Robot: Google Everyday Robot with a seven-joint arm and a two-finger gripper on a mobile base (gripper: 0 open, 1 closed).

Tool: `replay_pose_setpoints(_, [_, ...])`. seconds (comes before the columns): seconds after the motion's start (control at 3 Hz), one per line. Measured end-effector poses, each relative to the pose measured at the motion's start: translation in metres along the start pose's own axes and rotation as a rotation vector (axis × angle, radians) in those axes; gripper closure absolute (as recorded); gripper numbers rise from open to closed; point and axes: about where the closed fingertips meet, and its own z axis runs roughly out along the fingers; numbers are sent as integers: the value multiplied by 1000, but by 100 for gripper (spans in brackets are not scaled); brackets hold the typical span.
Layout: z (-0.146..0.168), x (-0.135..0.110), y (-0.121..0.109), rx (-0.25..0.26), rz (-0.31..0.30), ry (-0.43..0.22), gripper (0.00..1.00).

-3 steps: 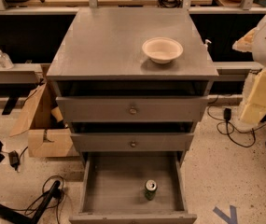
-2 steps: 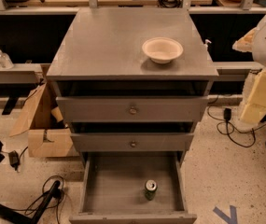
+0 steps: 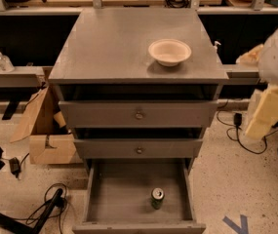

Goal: Pick green can from bottom drawer and place on counter

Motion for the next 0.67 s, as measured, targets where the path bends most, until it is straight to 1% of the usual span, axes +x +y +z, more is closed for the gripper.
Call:
replay_pose_setpoints(0.33, [59,19,18,-36,-4,-182,0])
replay_pose_setpoints(0.67, [126,19,15,17,-4,-443,0])
